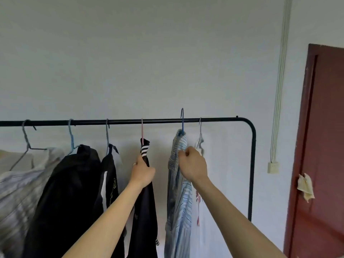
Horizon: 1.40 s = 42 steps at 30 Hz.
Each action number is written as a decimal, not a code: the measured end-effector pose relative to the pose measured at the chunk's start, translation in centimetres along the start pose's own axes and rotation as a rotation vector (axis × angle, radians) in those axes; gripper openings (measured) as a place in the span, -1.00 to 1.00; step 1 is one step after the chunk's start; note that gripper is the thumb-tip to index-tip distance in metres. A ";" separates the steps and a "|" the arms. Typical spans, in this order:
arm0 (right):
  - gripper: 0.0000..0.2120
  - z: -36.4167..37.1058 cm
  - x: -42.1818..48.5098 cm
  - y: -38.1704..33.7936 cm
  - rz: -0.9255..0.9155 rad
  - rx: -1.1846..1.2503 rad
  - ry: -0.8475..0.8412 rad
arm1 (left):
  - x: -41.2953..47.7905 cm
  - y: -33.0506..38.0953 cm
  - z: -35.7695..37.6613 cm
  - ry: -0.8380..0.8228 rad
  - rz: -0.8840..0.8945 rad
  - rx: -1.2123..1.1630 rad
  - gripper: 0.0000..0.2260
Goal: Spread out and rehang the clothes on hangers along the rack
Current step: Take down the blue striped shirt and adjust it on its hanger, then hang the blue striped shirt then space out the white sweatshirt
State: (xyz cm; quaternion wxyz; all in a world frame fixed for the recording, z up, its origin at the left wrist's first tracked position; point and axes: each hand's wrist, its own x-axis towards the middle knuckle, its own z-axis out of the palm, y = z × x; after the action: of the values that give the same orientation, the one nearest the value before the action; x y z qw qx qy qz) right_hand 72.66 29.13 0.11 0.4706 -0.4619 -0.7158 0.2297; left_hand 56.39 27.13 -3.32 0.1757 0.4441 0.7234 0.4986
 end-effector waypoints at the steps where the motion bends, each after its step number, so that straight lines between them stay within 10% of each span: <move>1: -0.71 0.9 0.9 -0.1 0.017 0.029 0.000 | 0.3 -0.1 0.2 -0.001 0.000 -0.002 -0.43; 37: -0.75 4.4 7.2 5.6 0.009 0.216 -0.248 | 1.4 0.7 1.4 0.145 0.039 -0.040 -0.40; 42: -0.71 1.6 7.4 6.8 -0.001 0.093 -0.154 | 1.4 2.0 3.3 0.239 0.088 0.382 -0.30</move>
State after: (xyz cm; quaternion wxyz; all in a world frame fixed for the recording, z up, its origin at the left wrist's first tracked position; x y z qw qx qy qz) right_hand 73.26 38.94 -2.40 0.4353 -0.4202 -0.7387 0.2972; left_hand 58.88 30.40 -2.73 -0.0203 0.4382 0.8004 0.4086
